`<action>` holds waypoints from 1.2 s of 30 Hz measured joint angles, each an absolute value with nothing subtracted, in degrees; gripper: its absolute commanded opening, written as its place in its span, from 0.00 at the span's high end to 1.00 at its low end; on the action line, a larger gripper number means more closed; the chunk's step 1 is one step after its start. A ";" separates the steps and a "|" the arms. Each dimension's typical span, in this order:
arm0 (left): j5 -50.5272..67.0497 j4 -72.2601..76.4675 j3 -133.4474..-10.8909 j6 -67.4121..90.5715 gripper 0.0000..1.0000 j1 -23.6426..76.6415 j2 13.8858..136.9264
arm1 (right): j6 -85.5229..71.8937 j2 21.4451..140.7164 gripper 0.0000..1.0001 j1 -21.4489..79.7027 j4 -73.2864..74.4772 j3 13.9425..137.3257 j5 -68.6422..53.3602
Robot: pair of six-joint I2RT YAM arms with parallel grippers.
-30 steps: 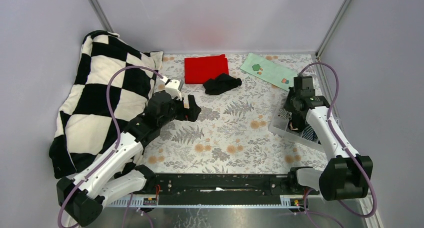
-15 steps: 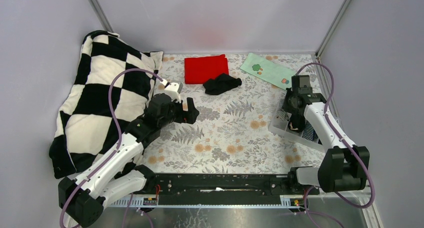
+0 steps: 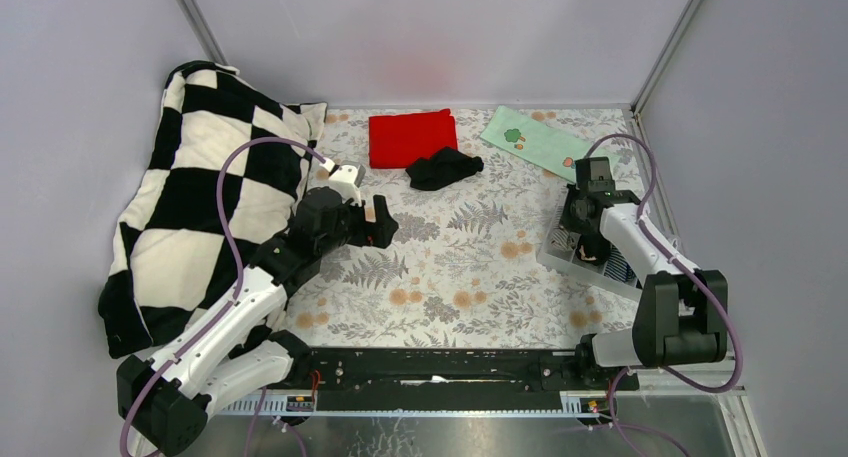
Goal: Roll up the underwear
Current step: Place the underwear in the storage box.
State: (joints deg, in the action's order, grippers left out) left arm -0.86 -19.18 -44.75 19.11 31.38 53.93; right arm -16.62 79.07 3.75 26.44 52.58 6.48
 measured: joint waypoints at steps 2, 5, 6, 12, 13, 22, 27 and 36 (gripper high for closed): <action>-0.86 -19.16 -44.75 19.11 0.01 31.33 53.93 | -16.38 79.77 1.00 3.75 25.19 51.86 6.50; -0.84 -19.14 -44.75 19.11 0.01 31.27 53.93 | -16.03 80.42 0.95 3.75 22.70 50.15 6.61; -0.82 -19.11 -44.75 19.11 0.01 31.20 53.93 | -15.88 80.64 0.92 3.75 21.82 49.39 6.76; -0.58 -19.05 -44.75 19.11 0.01 31.00 53.93 | -15.05 82.11 0.54 3.75 19.20 48.14 7.64; -0.43 -19.05 -44.75 19.11 0.01 31.00 53.93 | -14.79 82.35 0.50 3.75 18.90 48.14 7.84; 0.47 -19.03 -44.75 19.03 0.01 30.98 53.93 | -13.93 82.50 0.31 3.75 19.44 48.73 7.97; 0.86 -19.00 -44.75 18.81 0.01 30.76 53.93 | -13.67 82.00 0.29 3.73 21.26 50.22 8.08; 0.99 -19.03 -44.75 18.79 0.01 30.30 53.93 | -14.02 76.77 0.13 3.73 24.84 53.15 8.58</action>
